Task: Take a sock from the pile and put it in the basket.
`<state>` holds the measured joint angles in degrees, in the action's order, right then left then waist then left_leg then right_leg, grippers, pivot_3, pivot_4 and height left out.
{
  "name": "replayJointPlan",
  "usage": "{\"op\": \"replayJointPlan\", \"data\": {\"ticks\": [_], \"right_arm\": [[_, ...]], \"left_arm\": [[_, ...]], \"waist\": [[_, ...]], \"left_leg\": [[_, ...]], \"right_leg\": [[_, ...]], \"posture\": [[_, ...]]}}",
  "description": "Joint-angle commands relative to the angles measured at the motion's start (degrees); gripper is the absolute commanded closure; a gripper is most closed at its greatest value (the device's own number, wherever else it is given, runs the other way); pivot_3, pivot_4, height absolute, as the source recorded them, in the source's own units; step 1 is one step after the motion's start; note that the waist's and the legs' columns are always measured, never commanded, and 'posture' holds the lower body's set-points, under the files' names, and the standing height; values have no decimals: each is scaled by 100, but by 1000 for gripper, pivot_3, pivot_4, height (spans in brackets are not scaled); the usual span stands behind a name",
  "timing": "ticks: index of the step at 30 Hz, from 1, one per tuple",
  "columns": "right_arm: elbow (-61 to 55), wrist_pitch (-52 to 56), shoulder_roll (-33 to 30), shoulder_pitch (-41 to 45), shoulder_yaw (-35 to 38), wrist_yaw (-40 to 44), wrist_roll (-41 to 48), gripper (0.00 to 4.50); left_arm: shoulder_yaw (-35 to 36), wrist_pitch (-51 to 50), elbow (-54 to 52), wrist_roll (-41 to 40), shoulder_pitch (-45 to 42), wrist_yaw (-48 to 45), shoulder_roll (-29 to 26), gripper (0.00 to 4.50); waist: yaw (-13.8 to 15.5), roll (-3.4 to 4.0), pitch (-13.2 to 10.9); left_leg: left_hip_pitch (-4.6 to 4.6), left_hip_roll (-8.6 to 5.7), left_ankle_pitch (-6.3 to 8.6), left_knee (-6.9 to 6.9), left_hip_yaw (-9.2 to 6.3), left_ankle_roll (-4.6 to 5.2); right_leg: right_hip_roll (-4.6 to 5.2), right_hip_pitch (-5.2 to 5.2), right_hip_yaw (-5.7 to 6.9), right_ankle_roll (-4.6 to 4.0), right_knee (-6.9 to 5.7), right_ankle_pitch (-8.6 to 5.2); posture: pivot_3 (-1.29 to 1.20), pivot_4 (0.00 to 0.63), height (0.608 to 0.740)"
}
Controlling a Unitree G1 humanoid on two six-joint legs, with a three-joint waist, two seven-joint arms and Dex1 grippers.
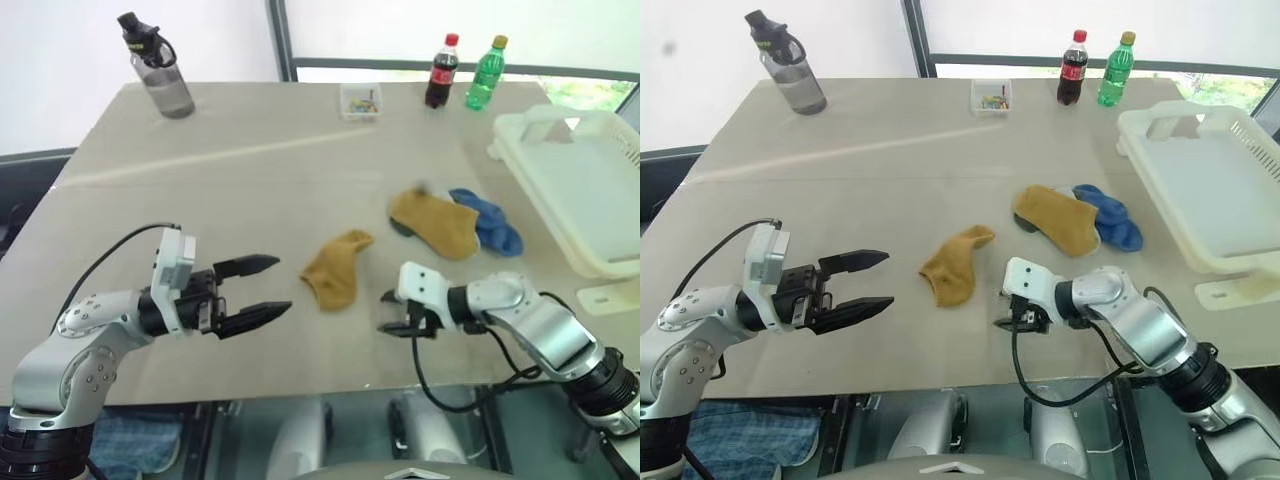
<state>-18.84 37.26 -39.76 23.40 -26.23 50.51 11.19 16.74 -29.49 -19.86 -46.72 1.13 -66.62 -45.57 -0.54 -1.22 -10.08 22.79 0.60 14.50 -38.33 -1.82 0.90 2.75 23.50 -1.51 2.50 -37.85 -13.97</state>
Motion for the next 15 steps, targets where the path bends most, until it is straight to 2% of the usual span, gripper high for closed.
{"op": "replayJointPlan", "data": {"ticks": [1,8,12,15], "right_arm": [[423,158,217,-88,609,-468,-5,1797],[748,672,1620,-132,2003,-1453,828,1797],[1192,1298,2531,81,3144,-2243,1561,1797],[1307,1937,3027,146,3703,-2538,2151,1797]], "left_arm": [[-23,71,-18,22,-75,-59,-7,0],[-725,-50,144,718,-456,645,188,0],[-1106,-23,328,1014,-585,843,393,0],[-1315,67,502,1197,-760,893,569,0]], "waist": [[-3,-6,4],[-18,3,-3],[-28,10,-8],[-28,11,-8]], "left_leg": [[0,0,0,-1,0,0],[10,-2,0,10,1,0],[11,-2,0,14,4,0],[10,-3,0,16,1,0]], "right_leg": [[1,0,0,0,0,0],[-6,7,-4,16,-3,14],[-6,8,-7,17,-1,15],[-8,9,-6,16,-3,15]], "posture": [[0,150,740],[0,150,740],[0,150,740],[0,150,740]]}}
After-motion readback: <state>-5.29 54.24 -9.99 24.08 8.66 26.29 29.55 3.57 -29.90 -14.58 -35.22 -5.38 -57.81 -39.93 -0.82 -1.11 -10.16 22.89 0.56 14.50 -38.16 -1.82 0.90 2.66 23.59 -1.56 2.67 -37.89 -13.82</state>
